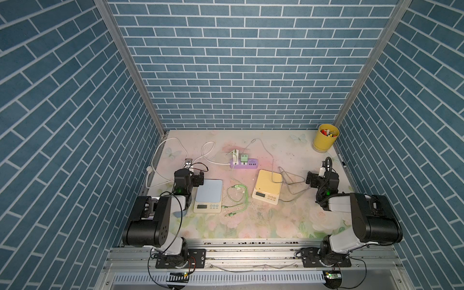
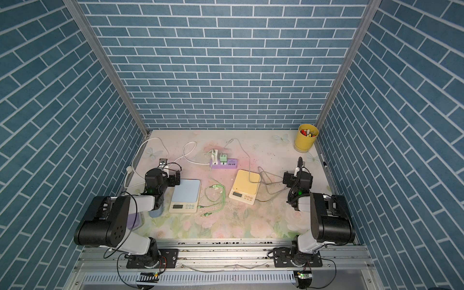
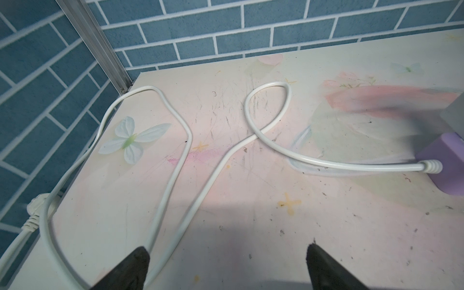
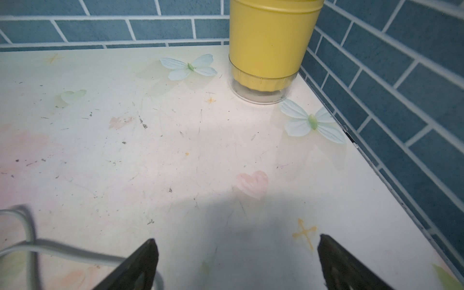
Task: Charge the electronic scale
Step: Reset both arms
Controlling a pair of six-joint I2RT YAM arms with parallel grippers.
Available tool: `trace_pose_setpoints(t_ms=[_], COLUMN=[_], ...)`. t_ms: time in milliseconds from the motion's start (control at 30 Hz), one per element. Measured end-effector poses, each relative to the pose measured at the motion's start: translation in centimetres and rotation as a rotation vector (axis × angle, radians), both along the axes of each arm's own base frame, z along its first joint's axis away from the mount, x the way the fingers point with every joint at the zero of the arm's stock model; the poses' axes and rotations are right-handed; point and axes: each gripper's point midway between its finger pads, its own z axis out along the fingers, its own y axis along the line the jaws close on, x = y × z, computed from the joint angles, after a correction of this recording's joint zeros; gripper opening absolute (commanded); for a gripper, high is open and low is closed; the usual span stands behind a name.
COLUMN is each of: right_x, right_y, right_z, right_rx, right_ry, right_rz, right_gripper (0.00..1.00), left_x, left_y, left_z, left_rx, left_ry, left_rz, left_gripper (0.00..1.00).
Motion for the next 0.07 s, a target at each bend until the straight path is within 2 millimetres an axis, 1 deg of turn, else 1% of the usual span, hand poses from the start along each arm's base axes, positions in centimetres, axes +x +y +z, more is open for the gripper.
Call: trace_pose_setpoints(t_ms=[67], right_x=[0.0], right_y=[0.0], right_z=[0.0], right_rx=[0.0], right_ry=[0.0], right_rz=[0.0], right_gripper=[0.99], left_x=[0.01], left_y=[-0.08], left_z=[0.02], left_rx=[0.001], left_ry=[-0.001], left_rz=[-0.002], left_gripper=[1.0])
